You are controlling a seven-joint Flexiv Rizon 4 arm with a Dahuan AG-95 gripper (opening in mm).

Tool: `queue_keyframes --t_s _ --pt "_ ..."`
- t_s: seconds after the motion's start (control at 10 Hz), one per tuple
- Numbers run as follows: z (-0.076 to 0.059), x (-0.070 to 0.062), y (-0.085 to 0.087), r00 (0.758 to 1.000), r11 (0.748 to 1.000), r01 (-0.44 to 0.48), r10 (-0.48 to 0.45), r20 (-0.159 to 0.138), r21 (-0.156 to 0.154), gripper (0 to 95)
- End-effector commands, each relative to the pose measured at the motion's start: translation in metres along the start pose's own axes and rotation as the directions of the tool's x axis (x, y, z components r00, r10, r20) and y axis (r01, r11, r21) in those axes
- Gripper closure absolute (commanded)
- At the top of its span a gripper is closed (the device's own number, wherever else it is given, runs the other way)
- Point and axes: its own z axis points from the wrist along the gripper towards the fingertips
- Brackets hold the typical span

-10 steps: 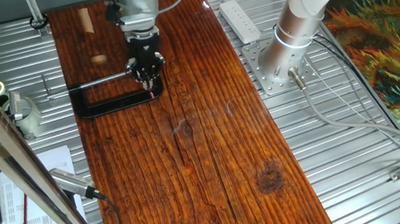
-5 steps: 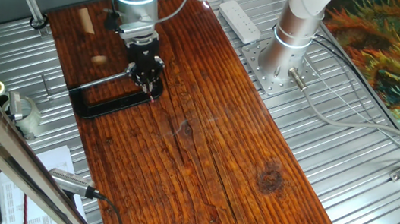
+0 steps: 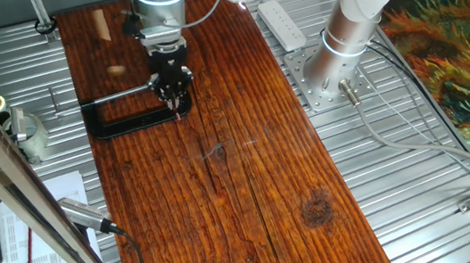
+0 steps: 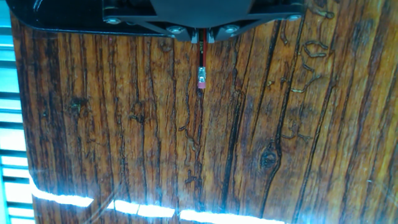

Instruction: Insert the pencil into the pencil sharpener

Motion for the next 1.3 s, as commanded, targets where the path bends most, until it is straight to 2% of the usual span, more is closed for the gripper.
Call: queue_keyframes --t_s 0.1,0.7,1.3 --pt "0.005 -0.0004 -0.0015 1.0 1.0 -0.005 0.005 -0.004 0.003 95.0" --pt "0.0074 -0.0018 -0.0023 0.998 0.999 -0.036 0.034 -0.062 -0.023 95.0" --pt "0.0054 -0.001 -0.0018 0.997 0.998 -0.037 0.034 -0.074 -0.04 95.0"
